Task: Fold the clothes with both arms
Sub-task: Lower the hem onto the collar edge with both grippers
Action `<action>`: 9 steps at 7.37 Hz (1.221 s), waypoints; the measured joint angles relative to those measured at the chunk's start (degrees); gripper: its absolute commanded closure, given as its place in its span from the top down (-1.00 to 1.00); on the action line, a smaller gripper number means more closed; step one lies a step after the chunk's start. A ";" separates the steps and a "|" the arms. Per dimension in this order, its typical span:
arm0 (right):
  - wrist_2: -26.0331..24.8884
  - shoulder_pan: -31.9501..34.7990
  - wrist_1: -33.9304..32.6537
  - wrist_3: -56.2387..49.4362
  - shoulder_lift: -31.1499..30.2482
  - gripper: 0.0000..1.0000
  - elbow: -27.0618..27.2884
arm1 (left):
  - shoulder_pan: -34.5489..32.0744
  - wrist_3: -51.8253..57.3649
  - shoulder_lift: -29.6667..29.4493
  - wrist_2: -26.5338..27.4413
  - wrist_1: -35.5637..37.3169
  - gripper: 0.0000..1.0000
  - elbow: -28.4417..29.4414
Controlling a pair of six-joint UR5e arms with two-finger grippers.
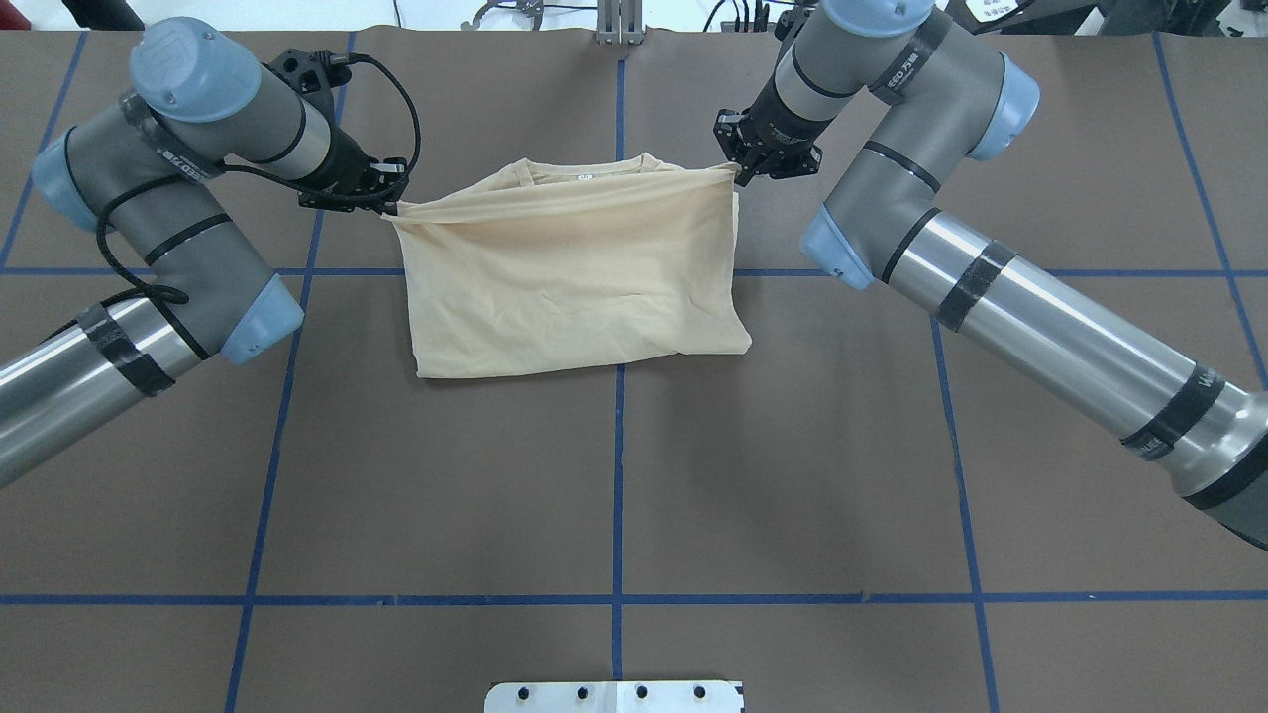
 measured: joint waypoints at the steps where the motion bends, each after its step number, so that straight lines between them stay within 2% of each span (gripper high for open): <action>1: -0.42 -0.67 0.11 0.00 0.14 -1.00 -0.12 | 0.12 -0.08 -0.38 0.00 -0.43 -1.00 0.48; 6: -3.70 -1.30 0.18 0.00 0.55 -1.00 -0.18 | 0.76 0.20 -0.46 0.08 -0.60 -1.00 2.17; 9: -7.82 -0.91 0.13 0.03 2.19 -1.00 -1.28 | 0.78 0.12 -1.32 0.40 -0.52 -1.00 2.67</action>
